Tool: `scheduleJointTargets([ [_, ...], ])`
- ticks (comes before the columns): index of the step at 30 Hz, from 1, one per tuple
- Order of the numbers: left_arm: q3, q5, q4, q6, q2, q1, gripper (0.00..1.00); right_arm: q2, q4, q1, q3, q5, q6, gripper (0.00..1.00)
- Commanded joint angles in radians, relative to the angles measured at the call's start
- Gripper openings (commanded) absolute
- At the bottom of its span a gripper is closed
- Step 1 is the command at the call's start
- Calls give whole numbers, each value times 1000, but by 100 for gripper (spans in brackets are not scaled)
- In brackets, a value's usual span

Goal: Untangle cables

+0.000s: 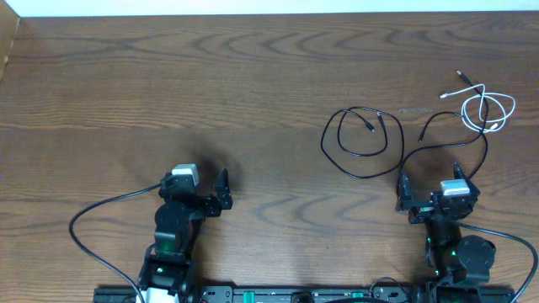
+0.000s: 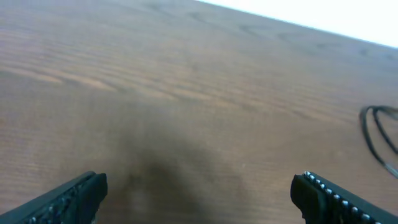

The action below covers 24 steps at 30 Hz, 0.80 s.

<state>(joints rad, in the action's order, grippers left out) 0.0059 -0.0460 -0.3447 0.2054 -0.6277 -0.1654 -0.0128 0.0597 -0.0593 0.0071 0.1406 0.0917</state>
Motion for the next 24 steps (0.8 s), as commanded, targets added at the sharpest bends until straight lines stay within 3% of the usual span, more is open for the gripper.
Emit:
scheduleJointTargets([
  [1, -2, 13, 45, -3, 74, 3, 100, 2, 4, 7, -2, -7, 11, 99],
  [9, -2, 13, 401, -3, 335, 3, 100, 2, 4, 7, -2, -7, 11, 99],
  [10, -2, 13, 422, -3, 361, 3, 94, 2, 4, 7, -2, -7, 11, 99],
  [24, -2, 13, 416, -3, 596, 3, 89, 2, 4, 7, -2, -7, 11, 99],
])
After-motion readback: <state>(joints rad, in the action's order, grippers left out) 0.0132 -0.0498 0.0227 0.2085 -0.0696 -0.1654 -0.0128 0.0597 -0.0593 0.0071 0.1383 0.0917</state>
